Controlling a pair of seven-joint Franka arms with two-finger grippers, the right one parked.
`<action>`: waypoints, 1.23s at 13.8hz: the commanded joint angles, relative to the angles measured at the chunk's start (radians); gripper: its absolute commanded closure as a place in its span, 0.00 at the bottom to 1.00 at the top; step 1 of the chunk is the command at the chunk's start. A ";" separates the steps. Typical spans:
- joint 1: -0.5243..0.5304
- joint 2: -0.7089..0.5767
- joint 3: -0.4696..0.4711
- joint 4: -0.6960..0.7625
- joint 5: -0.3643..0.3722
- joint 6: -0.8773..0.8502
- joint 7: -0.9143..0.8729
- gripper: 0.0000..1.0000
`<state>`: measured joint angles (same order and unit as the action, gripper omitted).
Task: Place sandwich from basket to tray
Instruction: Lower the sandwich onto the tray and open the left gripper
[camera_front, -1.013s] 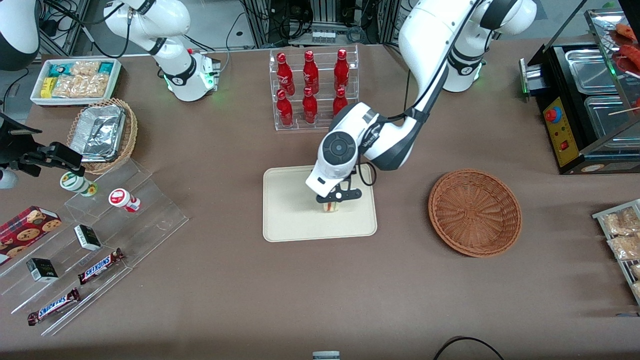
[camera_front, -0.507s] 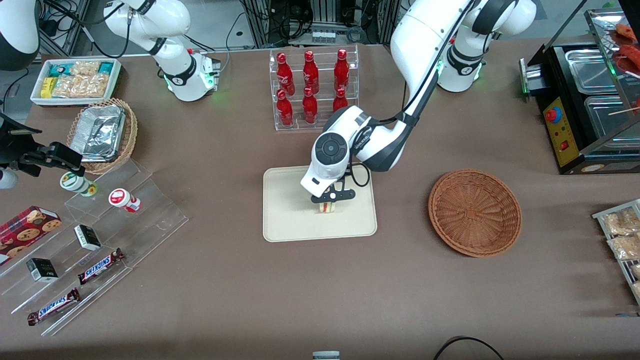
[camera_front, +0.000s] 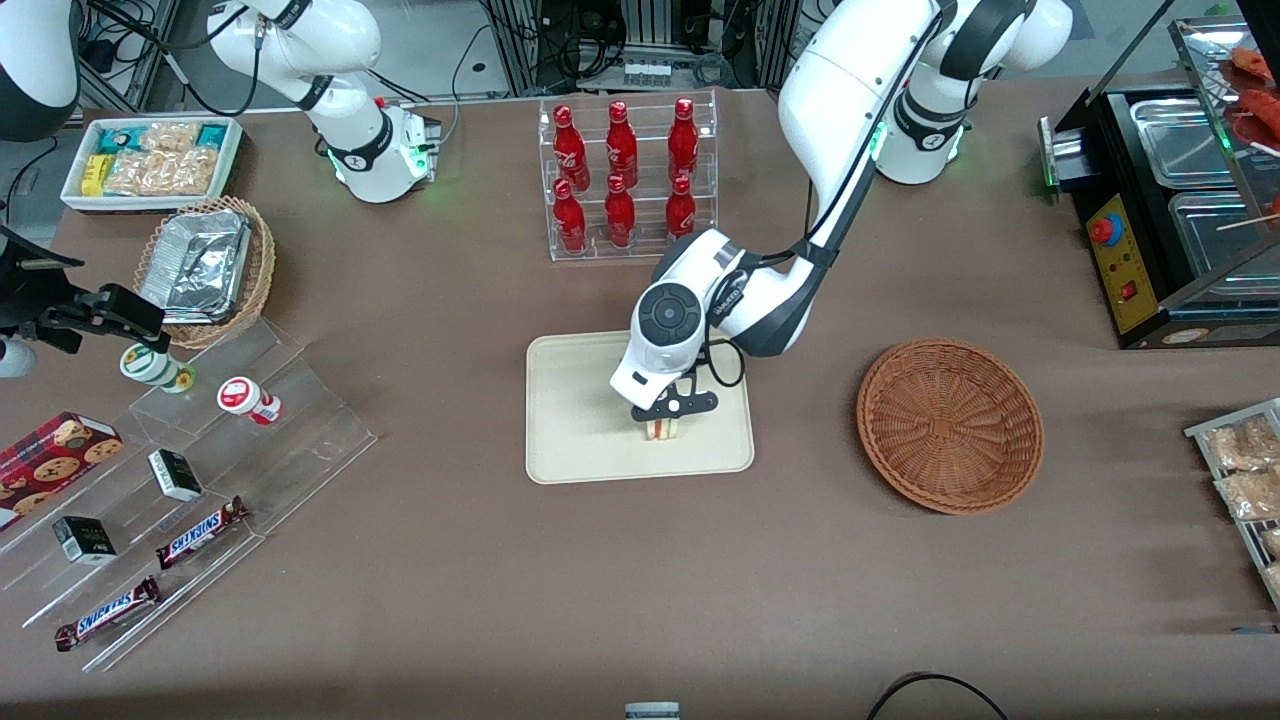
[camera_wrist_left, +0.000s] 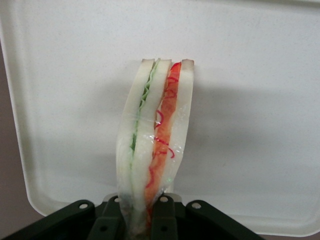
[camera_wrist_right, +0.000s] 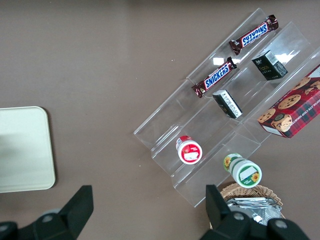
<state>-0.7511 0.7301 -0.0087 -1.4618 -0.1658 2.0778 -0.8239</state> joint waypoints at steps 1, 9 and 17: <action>-0.013 0.023 0.012 0.032 0.017 -0.002 -0.049 1.00; -0.010 0.041 0.012 0.049 0.018 -0.002 -0.061 0.00; -0.007 0.020 0.010 0.141 0.057 -0.133 -0.052 0.00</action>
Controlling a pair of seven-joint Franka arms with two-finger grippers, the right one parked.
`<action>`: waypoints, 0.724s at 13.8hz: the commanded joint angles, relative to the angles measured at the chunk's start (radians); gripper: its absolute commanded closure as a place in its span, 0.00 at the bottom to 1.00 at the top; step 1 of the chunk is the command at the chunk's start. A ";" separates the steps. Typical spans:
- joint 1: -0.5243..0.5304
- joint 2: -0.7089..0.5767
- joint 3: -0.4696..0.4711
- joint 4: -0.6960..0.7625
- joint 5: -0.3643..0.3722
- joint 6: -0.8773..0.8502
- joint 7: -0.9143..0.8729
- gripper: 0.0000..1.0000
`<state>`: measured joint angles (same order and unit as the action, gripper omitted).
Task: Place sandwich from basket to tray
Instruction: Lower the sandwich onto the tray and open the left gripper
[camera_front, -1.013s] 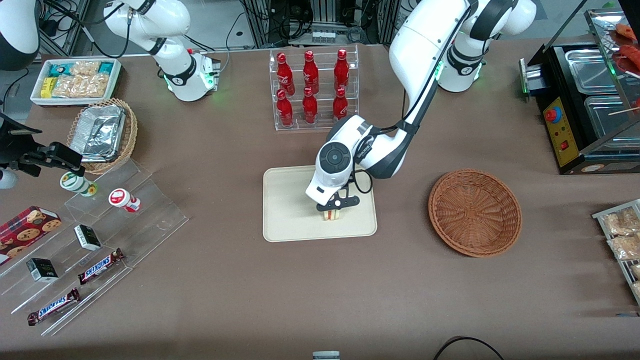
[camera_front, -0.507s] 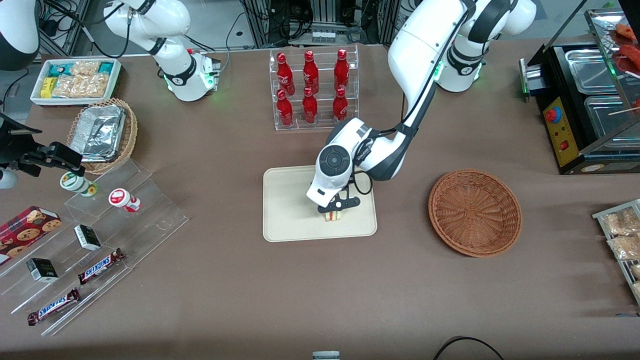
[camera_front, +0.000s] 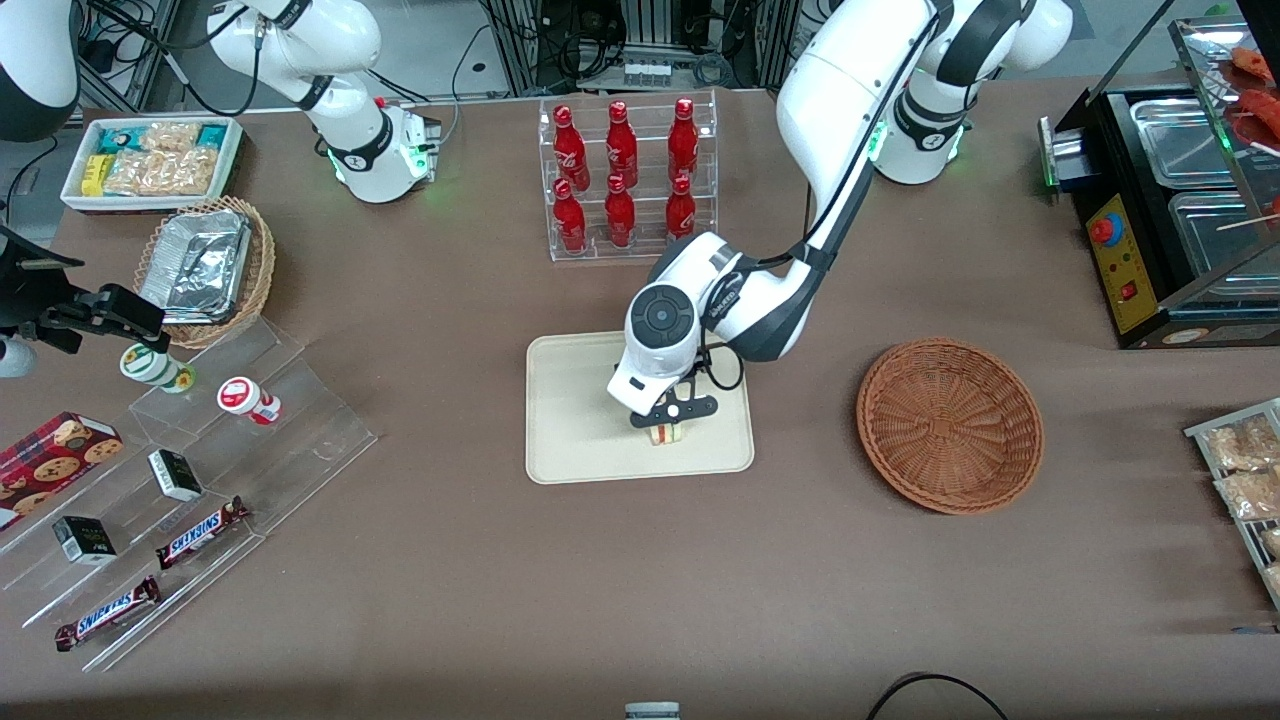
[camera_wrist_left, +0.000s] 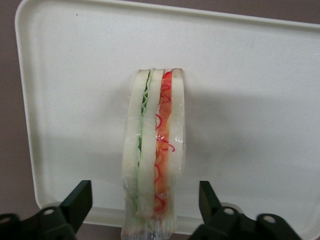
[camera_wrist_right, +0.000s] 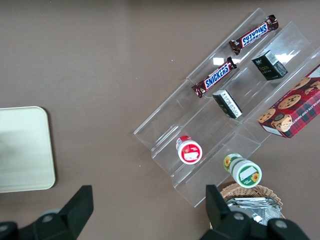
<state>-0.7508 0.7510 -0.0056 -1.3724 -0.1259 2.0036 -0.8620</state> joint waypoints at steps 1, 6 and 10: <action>-0.005 -0.015 0.007 0.061 0.017 -0.083 -0.012 0.00; 0.037 -0.128 0.007 0.059 0.017 -0.205 0.082 0.00; 0.117 -0.219 0.007 0.053 0.015 -0.291 0.320 0.00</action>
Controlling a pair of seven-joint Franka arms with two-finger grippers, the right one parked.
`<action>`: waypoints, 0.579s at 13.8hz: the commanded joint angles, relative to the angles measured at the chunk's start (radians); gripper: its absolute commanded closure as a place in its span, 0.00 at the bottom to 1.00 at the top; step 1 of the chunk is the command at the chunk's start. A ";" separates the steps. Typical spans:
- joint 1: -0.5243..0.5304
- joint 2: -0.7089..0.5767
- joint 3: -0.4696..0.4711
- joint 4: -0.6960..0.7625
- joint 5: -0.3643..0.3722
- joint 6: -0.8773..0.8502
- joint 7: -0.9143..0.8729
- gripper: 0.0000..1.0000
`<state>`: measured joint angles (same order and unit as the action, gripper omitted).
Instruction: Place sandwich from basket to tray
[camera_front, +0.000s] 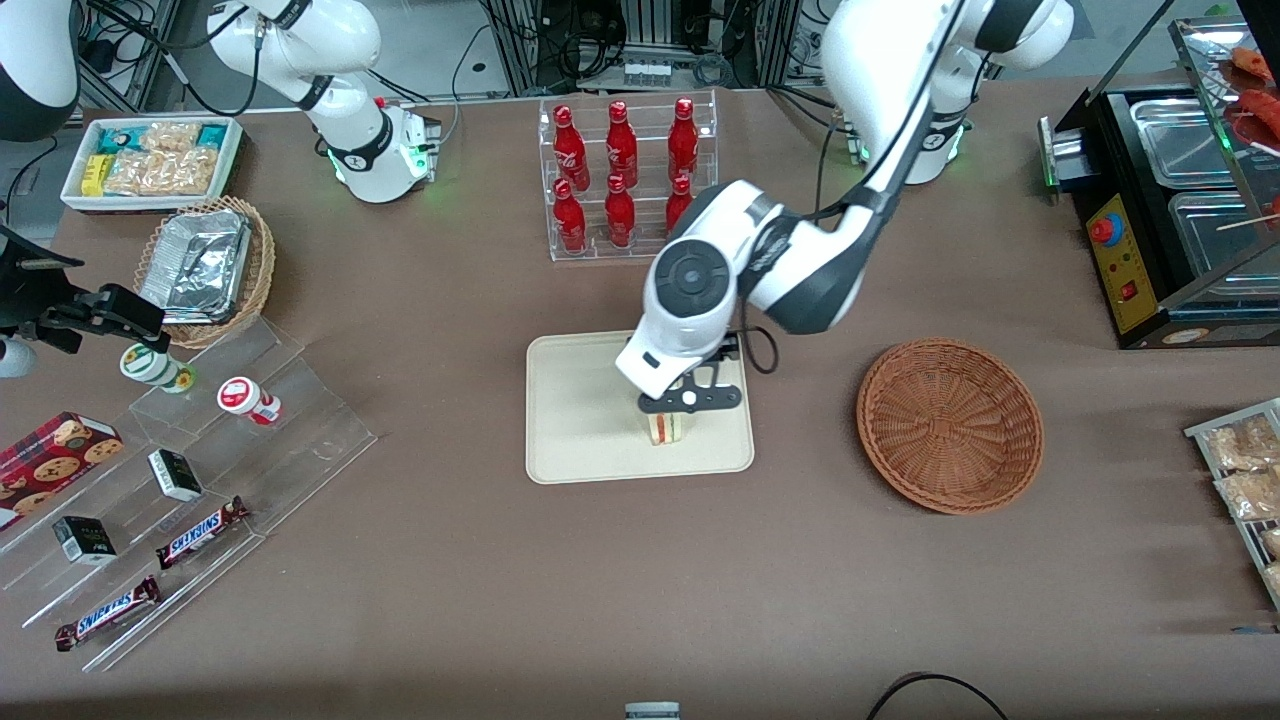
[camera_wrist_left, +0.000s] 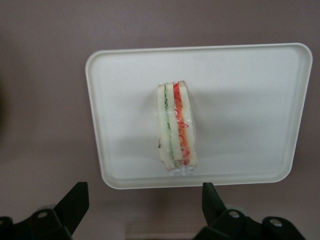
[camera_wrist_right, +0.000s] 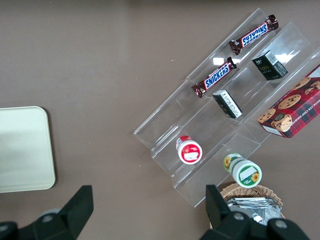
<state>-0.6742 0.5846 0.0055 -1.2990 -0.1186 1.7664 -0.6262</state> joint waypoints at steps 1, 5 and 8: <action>0.060 -0.077 -0.002 -0.023 0.011 -0.102 0.091 0.00; 0.191 -0.161 -0.002 -0.046 0.014 -0.283 0.105 0.00; 0.275 -0.253 0.002 -0.130 0.019 -0.288 0.224 0.00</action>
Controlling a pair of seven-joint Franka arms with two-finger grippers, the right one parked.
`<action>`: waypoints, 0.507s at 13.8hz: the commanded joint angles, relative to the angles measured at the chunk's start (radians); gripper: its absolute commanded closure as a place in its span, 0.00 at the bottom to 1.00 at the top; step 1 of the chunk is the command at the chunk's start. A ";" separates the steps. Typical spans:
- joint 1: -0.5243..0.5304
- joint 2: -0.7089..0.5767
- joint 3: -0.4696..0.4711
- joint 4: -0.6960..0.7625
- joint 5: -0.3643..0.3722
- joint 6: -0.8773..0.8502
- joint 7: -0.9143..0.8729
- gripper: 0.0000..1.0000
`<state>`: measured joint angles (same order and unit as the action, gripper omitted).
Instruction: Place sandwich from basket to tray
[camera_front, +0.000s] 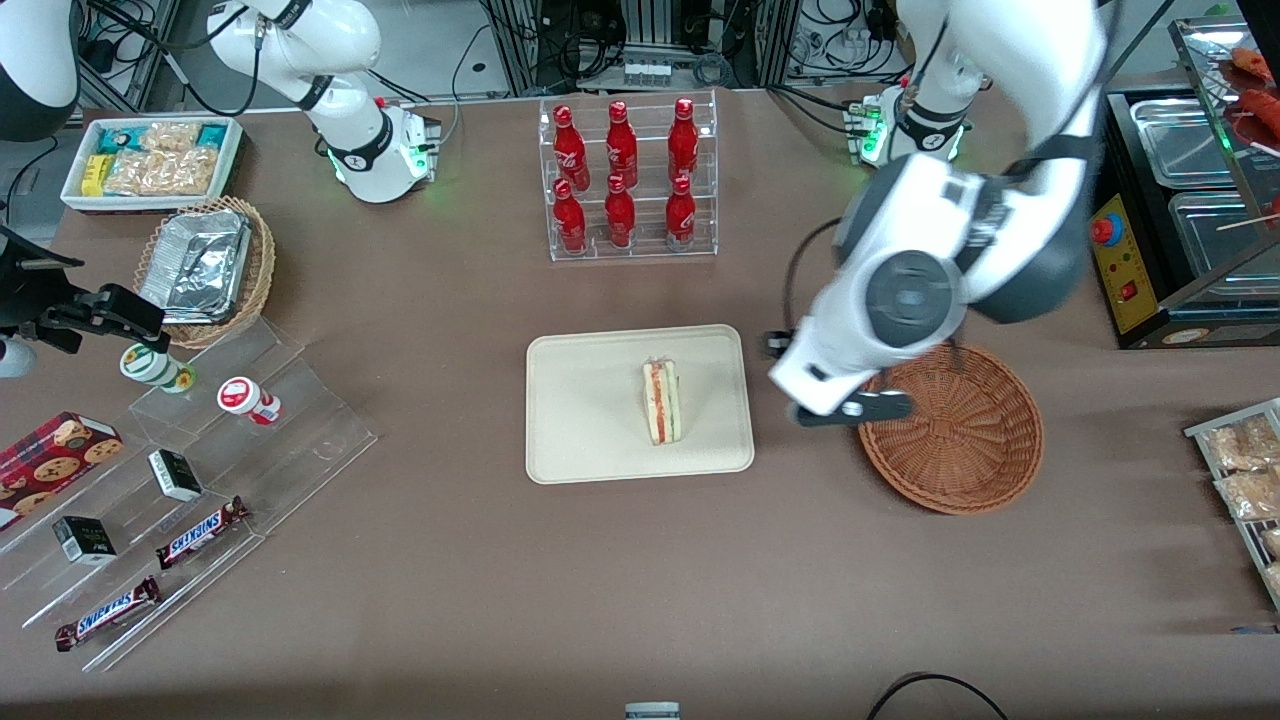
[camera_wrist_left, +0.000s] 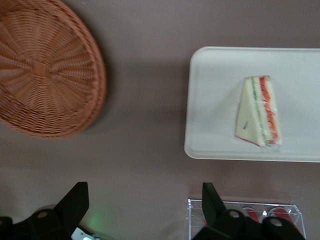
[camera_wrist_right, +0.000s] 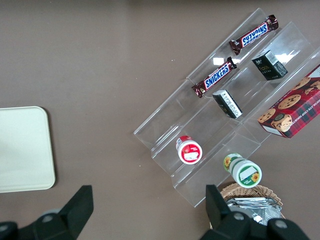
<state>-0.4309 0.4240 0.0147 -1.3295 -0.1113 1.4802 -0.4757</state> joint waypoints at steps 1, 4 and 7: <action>0.072 -0.128 0.005 -0.137 0.012 -0.001 0.121 0.00; 0.154 -0.215 0.008 -0.207 0.018 -0.001 0.216 0.00; 0.178 -0.272 0.008 -0.246 0.074 -0.015 0.221 0.00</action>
<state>-0.2582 0.2192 0.0320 -1.5111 -0.0839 1.4753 -0.2642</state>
